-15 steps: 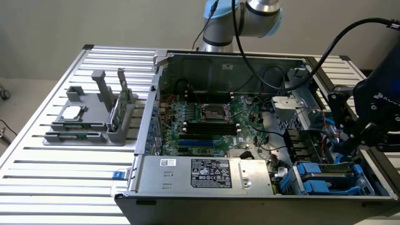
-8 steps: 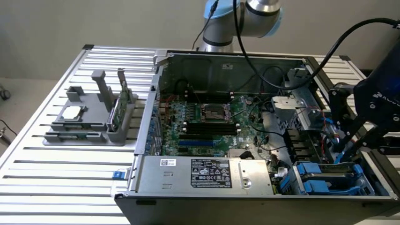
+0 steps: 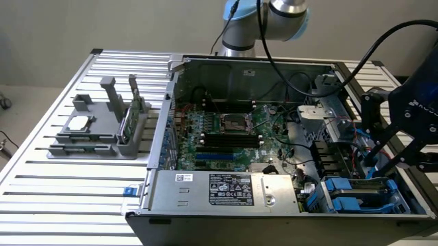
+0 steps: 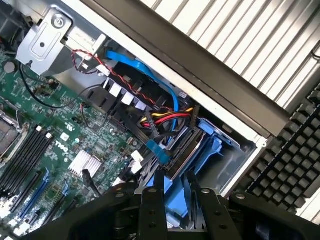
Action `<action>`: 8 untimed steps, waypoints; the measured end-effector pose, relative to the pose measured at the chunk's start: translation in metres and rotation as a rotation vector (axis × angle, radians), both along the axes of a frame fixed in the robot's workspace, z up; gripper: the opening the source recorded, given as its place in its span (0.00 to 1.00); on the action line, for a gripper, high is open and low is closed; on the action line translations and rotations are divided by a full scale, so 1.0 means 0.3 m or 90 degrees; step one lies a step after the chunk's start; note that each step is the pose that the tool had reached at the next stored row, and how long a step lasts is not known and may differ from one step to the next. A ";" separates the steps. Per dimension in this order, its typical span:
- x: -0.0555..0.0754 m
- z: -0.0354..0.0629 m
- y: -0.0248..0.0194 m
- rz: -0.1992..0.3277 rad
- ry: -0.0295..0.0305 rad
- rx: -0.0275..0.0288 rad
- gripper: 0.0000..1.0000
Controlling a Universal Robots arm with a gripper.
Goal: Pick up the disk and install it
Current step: 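Insert the first disk wire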
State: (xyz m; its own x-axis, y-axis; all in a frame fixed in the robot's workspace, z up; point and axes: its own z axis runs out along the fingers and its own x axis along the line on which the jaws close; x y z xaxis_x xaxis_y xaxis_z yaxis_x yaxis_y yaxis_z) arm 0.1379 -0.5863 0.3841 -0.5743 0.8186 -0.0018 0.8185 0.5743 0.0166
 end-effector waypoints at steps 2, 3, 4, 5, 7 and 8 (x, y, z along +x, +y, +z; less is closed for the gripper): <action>0.007 0.000 0.000 -0.004 0.0000 -0.0001 0.31; 0.012 0.000 0.000 -0.005 0.0000 0.0000 0.31; 0.018 0.001 0.000 -0.006 0.0000 0.0000 0.31; 0.025 0.003 0.000 -0.007 0.0000 -0.0001 0.31; 0.037 0.007 0.000 -0.008 0.0000 -0.0001 0.31; 0.043 0.010 0.000 -0.009 0.0000 -0.0001 0.31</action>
